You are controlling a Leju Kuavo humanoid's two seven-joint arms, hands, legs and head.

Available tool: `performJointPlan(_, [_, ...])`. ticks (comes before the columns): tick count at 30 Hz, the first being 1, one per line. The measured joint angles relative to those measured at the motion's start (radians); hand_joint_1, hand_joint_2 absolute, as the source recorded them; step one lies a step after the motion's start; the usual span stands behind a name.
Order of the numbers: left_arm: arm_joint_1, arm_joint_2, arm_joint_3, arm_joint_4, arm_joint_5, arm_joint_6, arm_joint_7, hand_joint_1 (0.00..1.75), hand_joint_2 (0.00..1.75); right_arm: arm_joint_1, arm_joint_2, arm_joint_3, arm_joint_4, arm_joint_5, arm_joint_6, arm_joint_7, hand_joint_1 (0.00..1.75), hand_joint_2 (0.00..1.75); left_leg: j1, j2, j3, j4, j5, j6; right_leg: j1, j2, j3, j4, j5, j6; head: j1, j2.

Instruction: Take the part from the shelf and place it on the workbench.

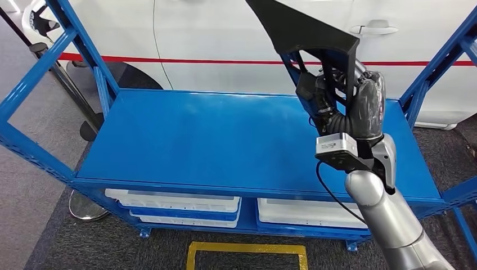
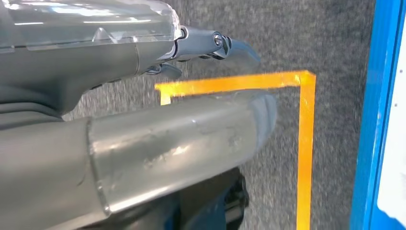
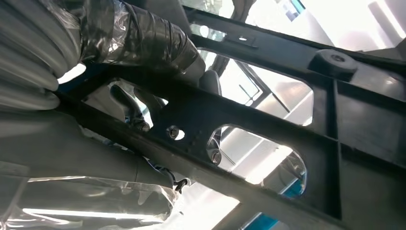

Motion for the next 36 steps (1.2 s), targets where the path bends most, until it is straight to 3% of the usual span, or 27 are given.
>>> performJointPlan(2, [0.001, 0.0, 0.004, 0.0, 0.003, -0.004, -0.001, 0.0, 0.0, 0.01, -0.004, 0.008, -0.018, -0.003, 0.002, -0.01, 1.75, 1.75, 0.002, 0.001, -0.017, 0.043, -0.031, -0.011, -0.004, -0.001, 0.003, -0.005, 0.002, -0.012, 0.0, 0.0])
performJointPlan(5, [0.001, -0.001, 0.011, 0.0, 0.006, -0.007, 0.001, 0.0, 0.0, 0.03, -0.006, 0.024, -0.041, 0.0, 0.004, -0.021, 1.75, 1.75, 0.007, 0.002, -0.1, 0.221, -0.116, -0.024, -0.004, -0.003, 0.005, -0.005, 0.0, -0.02, 0.0, 0.0])
performJointPlan(6, [0.001, -0.001, 0.012, 0.0, 0.004, -0.003, 0.004, 0.0, 0.0, 0.038, -0.006, 0.03, -0.046, 0.002, 0.004, -0.023, 1.75, 1.75, 0.008, 0.002, -0.122, 0.264, -0.126, -0.026, -0.003, -0.003, 0.005, -0.005, 0.0, -0.021, 0.0, 0.0])
performJointPlan(7, [0.002, -0.001, 0.013, 0.0, 0.001, 0.001, 0.007, 0.0, 0.0, 0.045, -0.006, 0.036, -0.051, 0.005, 0.004, -0.025, 1.75, 1.75, 0.008, 0.002, -0.128, 0.272, -0.116, -0.025, -0.003, -0.003, 0.006, -0.005, -0.001, -0.021, 0.0, 0.0])
performJointPlan(8, [0.002, -0.001, 0.014, 0.0, -0.003, 0.005, 0.009, 0.0, 0.0, 0.051, -0.006, 0.041, -0.055, 0.008, 0.003, -0.026, 1.75, 1.75, 0.008, 0.002, -0.116, 0.242, -0.089, -0.022, -0.002, -0.002, 0.008, -0.004, -0.002, -0.021, 0.0, 0.0])
performJointPlan(10, [0.001, 0.0, 0.014, 0.0, -0.005, -0.001, 0.011, 0.0, 0.0, 0.06, -0.005, 0.05, -0.063, 0.015, 0.001, -0.028, 1.75, 1.75, 0.005, 0.002, -0.054, 0.106, -0.019, -0.009, 0.0, -0.001, 0.012, -0.005, -0.004, -0.02, 0.0, 0.0])
performJointPlan(12, [0.0, 0.002, 0.017, 0.0, 0.004, -0.016, 0.015, 0.0, 0.0, 0.071, -0.006, 0.057, -0.07, 0.024, -0.005, -0.03, 1.75, 1.75, -0.001, 0.001, -0.009, 0.01, 0.011, 0.002, 0.002, -0.001, 0.013, -0.006, -0.005, -0.013, 0.0, 0.0])
performJointPlan(15, [0.001, 0.002, 0.025, 0.0, 0.014, -0.031, 0.027, 0.0, 0.0, 0.099, -0.006, 0.062, -0.078, 0.032, -0.012, -0.037, 1.75, 1.75, -0.002, 0.0, 0.0, -0.014, 0.015, 0.013, 0.001, -0.002, 0.015, -0.008, -0.005, 0.004, 0.0, 0.0])
performJointPlan(17, [0.002, 0.001, 0.029, 0.0, 0.014, -0.033, 0.031, 0.0, 0.0, 0.11, -0.006, 0.063, -0.084, 0.035, -0.015, -0.04, 1.75, 1.75, 0.003, 0.002, 0.008, -0.029, 0.023, 0.023, 0.003, -0.003, 0.005, 0.026, -0.03, 0.012, 0.0, 0.0])
performJointPlan(20, [0.001, 0.0, 0.032, 0.0, 0.014, -0.034, 0.033, 0.0, 0.0, 0.122, -0.007, 0.064, -0.087, 0.036, -0.019, -0.041, 1.75, 1.75, 0.003, 0.003, 0.01, -0.035, 0.027, 0.032, 0.003, -0.001, -0.069, 0.192, -0.12, 0.017, 0.001, 0.0])
performJointPlan(21, [0.001, 0.0, 0.033, 0.0, 0.014, -0.033, 0.033, 0.0, 0.0, 0.127, -0.007, 0.064, -0.087, 0.036, -0.02, -0.042, 1.75, 1.75, 0.003, 0.003, 0.009, -0.034, 0.027, 0.032, 0.002, -0.001, -0.091, 0.238, -0.136, 0.02, 0.0, 0.0])
performJointPlan(22, [0.001, 0.0, 0.034, 0.0, 0.014, -0.033, 0.034, 0.0, 0.0, 0.132, -0.007, 0.065, -0.087, 0.036, -0.02, -0.042, 1.75, 1.75, 0.002, 0.003, 0.009, -0.033, 0.026, 0.032, 0.0, -0.001, -0.1, 0.254, -0.133, 0.022, 0.0, 0.0])
performJointPlan(23, [0.001, 0.0, 0.034, 0.0, 0.013, -0.031, 0.038, 0.0, 0.0, 0.134, -0.007, 0.065, -0.088, 0.036, -0.021, -0.042, 1.75, 1.75, 0.003, 0.002, 0.009, -0.03, 0.024, 0.031, -0.002, -0.002, -0.09, 0.233, -0.111, 0.023, 0.0, 0.0])
performJointPlan(25, [0.001, 0.0, 0.035, 0.0, 0.011, -0.021, 0.05, 0.0, 0.0, 0.139, -0.007, 0.066, -0.091, 0.037, -0.022, -0.047, 1.75, 1.75, 0.003, 0.001, 0.008, -0.019, 0.017, 0.025, -0.006, -0.002, -0.03, 0.11, -0.045, 0.023, 0.001, 0.0])
performJointPlan(27, [0.0, 0.0, 0.037, 0.0, 0.009, -0.01, 0.063, 0.0, 0.0, 0.147, -0.006, 0.068, -0.097, 0.038, -0.025, -0.055, 1.75, 1.75, 0.001, 0.0, 0.003, -0.005, 0.009, 0.015, -0.005, -0.001, 0.013, 0.016, -0.014, 0.018, 0.0, 0.0])
performJointPlan(30, [0.0, 0.0, 0.038, 0.0, 0.004, -0.002, 0.068, 0.0, 0.0, 0.164, -0.005, 0.074, -0.103, 0.038, -0.034, -0.065, 1.75, 1.75, -0.001, 0.0, -0.001, -0.001, 0.007, 0.002, -0.001, 0.0, 0.015, 0.003, -0.014, 0.002, 0.0, 0.0])
performJointPlan(32, [0.0, 0.0, 0.038, 0.0, -0.001, -0.001, 0.065, 0.0, 0.0, 0.17, -0.001, 0.081, -0.107, 0.036, -0.039, -0.074, 1.75, 1.75, 0.002, 0.001, -0.01, 0.022, -0.013, -0.009, -0.004, -0.001, 0.017, -0.004, -0.009, -0.011, 0.0, 0.0])
performJointPlan(33, [-0.001, 0.0, 0.038, 0.0, -0.003, -0.001, 0.062, 0.0, 0.0, 0.171, 0.003, 0.086, -0.109, 0.035, -0.042, -0.079, 1.75, 1.75, 0.004, 0.001, -0.026, 0.059, -0.037, -0.014, -0.006, -0.002, 0.018, -0.007, -0.008, -0.016, 0.0, 0.0])
performJointPlan(36, [0.0, 0.0, 0.038, 0.0, -0.008, 0.004, 0.058, 0.0, 0.0, 0.173, 0.017, 0.103, -0.111, 0.034, -0.046, -0.091, 1.75, 1.75, 0.009, 0.002, -0.109, 0.243, -0.12, -0.026, -0.004, -0.003, 0.017, -0.007, -0.007, -0.022, 0.0, 0.0])
